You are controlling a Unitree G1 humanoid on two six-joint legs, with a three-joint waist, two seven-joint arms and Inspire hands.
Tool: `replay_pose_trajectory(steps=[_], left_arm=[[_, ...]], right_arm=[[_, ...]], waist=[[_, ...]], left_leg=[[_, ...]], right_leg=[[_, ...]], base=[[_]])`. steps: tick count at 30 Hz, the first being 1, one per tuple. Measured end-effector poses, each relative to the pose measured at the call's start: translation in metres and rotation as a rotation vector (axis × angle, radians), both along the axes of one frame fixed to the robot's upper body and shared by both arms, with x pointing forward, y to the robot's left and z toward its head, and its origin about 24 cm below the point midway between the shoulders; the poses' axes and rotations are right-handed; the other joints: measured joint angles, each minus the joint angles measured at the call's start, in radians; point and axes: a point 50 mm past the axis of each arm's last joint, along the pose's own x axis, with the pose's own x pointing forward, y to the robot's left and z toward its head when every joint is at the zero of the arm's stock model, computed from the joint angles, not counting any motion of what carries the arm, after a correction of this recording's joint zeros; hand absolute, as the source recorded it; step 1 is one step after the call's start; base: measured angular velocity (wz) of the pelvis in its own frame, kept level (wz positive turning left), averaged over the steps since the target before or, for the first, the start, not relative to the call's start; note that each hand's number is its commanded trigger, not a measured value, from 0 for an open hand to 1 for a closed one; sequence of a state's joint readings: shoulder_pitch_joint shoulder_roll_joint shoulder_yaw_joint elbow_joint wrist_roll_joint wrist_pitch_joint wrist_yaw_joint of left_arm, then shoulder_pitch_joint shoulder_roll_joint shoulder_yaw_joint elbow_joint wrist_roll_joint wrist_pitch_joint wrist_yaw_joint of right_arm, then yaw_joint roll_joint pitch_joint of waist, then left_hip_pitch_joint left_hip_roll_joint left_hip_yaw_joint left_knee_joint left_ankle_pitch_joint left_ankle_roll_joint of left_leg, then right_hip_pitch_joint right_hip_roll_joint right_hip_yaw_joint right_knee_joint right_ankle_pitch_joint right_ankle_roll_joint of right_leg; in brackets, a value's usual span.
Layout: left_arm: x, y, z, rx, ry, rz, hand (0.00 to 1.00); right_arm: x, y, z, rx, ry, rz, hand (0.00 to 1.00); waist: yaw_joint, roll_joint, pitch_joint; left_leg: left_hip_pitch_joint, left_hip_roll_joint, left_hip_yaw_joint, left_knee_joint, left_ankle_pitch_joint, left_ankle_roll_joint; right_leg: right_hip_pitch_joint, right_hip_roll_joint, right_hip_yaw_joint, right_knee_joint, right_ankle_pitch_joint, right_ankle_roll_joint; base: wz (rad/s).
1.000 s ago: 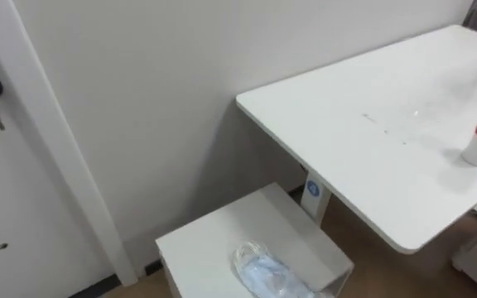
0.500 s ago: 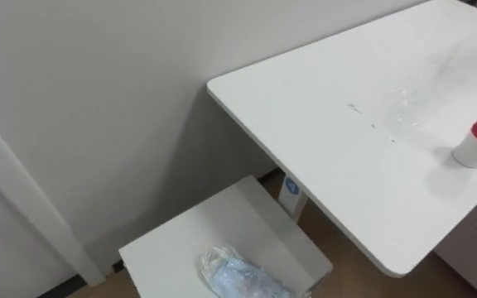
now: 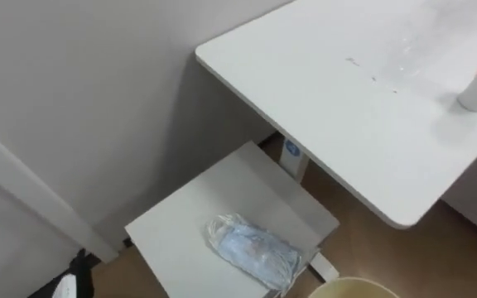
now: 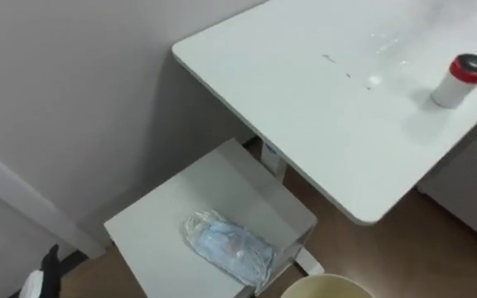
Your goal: Pick garbage
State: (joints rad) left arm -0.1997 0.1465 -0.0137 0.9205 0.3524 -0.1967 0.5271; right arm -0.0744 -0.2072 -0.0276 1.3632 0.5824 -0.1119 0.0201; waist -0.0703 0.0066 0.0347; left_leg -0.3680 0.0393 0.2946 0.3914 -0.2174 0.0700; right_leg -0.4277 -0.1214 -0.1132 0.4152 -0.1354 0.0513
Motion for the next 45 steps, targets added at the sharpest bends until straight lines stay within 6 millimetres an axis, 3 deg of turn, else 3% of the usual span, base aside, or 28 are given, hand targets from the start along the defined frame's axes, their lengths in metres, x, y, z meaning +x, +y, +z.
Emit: replay_pose_trajectory(steps=[1,6,8,13,15,21,26,31,39,45], left_arm=[[0.004,-0.002,0.003,0.012,-0.017,-0.014,0.0],[0.037,-0.023,0.026,0.049,-0.106,-0.138,0.0],[0.045,-0.025,0.033,0.072,-0.127,-0.171,0.0],[0.068,-0.033,0.055,0.109,-0.211,-0.21,0.0],[0.077,-0.038,0.065,0.126,-0.251,-0.233,0.0],[0.087,-0.042,0.075,0.166,-0.268,-0.281,0.0],[0.098,-0.039,0.088,0.197,-0.292,-0.282,0.0],[0.102,-0.046,0.092,0.229,-0.296,-0.333,0.0],[0.097,-0.049,0.077,0.296,-0.193,-0.432,0.0],[0.094,-0.048,0.067,0.389,-0.07,-0.55,0.0]], right_arm=[[0.002,0.0,0.001,0.0,-0.005,0.007,1.0],[0.021,-0.01,0.009,-0.045,-0.043,0.068,1.0],[0.029,-0.011,0.012,-0.065,-0.051,0.086,1.0],[0.038,-0.01,0.015,-0.103,-0.054,0.112,1.0],[0.048,-0.009,0.018,-0.111,-0.081,0.116,1.0],[0.07,-0.002,0.025,-0.127,-0.136,0.187,1.0],[0.077,0.001,0.029,-0.129,-0.173,0.209,1.0],[0.082,0.005,0.03,-0.124,-0.192,0.22,1.0],[0.094,0.012,0.035,-0.108,-0.237,0.281,1.0],[0.099,0.013,0.037,-0.104,-0.239,0.286,1.0]], waist=[[-0.006,0.0,0.0002],[-0.045,0.008,0.0177],[-0.07,0.01,0.02],[-0.096,0.016,0.0311],[-0.112,0.02,0.0427],[-0.123,0.024,0.046],[-0.139,0.03,0.0506],[-0.149,0.031,0.0554],[-0.19,0.032,0.0565],[-0.197,0.031,0.0589]], left_leg=[[-0.007,0.003,0.004,0.006,-0.001,0.001],[-0.097,0.022,0.036,0.072,-0.012,0.005],[-0.129,0.031,0.037,0.096,-0.015,0.005],[-0.196,0.055,0.041,0.148,-0.023,0.001],[-0.237,0.061,0.042,0.18,-0.029,0.002],[-0.321,0.103,0.043,0.264,-0.056,-0.006],[-0.356,0.115,0.031,0.301,-0.068,-0.01],[-0.359,0.107,0.038,0.304,-0.071,-0.011],[-0.389,0.121,0.045,0.319,-0.078,-0.017],[-0.392,0.12,0.05,0.318,-0.084,-0.02]], right_leg=[[-0.01,0.0,0.0,0.005,0.0,-0.002],[-0.121,0.005,0.025,0.072,0.006,-0.014],[-0.151,0.008,0.024,0.087,0.007,-0.019],[-0.211,0.019,0.017,0.106,0.014,-0.037],[-0.257,0.018,0.023,0.139,0.005,-0.042],[-0.332,0.04,0.022,0.186,-0.005,-0.058],[-0.36,0.04,0.008,0.223,-0.024,-0.068],[-0.38,0.035,0.025,0.256,-0.041,-0.067],[-0.413,0.038,0.026,0.263,-0.045,-0.073],[-0.422,0.042,0.031,0.263,-0.046,-0.074]], base=[[-0.25],[-0.21],[-0.11],[-0.08],[0.0],[-0.09],[0.06],[0.01],[-0.03],[-0.04]])
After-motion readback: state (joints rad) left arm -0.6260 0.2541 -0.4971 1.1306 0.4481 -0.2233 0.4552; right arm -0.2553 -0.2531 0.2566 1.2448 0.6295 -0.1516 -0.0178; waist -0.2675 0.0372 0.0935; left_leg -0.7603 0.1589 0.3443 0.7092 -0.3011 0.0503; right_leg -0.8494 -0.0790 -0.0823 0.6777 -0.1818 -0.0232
